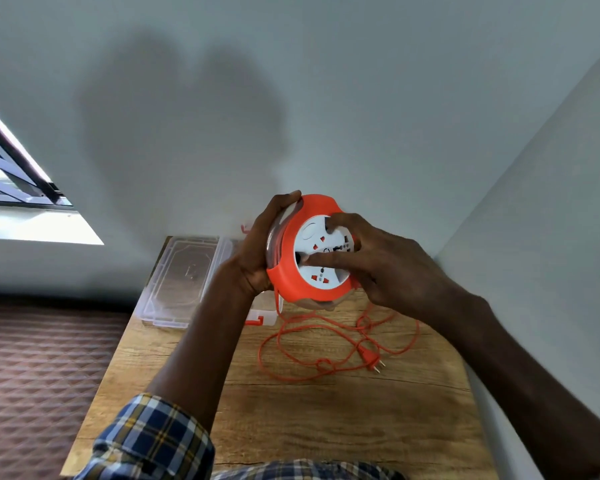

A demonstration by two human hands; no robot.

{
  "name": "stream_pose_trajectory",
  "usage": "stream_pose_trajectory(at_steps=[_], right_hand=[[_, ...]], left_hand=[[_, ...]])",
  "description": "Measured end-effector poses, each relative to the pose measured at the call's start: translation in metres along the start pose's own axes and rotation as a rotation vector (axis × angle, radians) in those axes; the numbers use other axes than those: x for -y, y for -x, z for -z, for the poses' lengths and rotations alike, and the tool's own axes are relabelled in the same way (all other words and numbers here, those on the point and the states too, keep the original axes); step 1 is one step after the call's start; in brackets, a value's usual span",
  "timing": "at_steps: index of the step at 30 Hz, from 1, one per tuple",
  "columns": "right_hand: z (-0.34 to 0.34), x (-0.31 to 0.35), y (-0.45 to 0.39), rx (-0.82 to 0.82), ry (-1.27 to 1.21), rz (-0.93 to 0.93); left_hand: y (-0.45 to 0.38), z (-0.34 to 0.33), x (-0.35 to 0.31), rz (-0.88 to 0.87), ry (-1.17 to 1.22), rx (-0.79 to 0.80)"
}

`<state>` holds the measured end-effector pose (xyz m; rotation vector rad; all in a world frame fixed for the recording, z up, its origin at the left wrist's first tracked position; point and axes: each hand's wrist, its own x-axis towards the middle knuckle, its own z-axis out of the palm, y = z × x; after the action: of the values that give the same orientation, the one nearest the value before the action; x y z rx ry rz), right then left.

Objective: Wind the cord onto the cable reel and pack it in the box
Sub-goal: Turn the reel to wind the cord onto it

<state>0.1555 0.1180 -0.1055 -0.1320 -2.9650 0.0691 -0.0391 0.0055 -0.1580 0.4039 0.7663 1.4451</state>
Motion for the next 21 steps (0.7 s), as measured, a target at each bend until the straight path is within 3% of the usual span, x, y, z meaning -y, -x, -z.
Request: stream_pose_trajectory(at_steps=[7, 9, 12, 14, 17, 21], right_hand=[[-0.013, 0.003, 0.0, -0.102, 0.106, -0.006], [-0.019, 0.012, 0.0, -0.212, 0.017, -0.165], [-0.032, 0.032, -0.005, -0.391, -0.414, -0.594], [-0.038, 0.041, -0.008, -0.431, -0.545, -0.7], [-0.039, 0.046, -0.003, -0.361, -0.351, -0.612], [-0.022, 0.035, 0.005, -0.36, -0.127, -0.303]], left_hand=[[0.001, -0.005, 0.003, 0.023, -0.002, -0.015], [0.001, -0.007, 0.003, 0.001, 0.005, -0.012], [0.0, -0.009, 0.002, -0.027, 0.014, -0.005], [0.0, -0.009, 0.002, -0.037, 0.013, -0.013], [0.003, -0.008, 0.003, -0.035, -0.003, -0.032], [0.005, -0.004, -0.001, -0.005, -0.009, -0.022]])
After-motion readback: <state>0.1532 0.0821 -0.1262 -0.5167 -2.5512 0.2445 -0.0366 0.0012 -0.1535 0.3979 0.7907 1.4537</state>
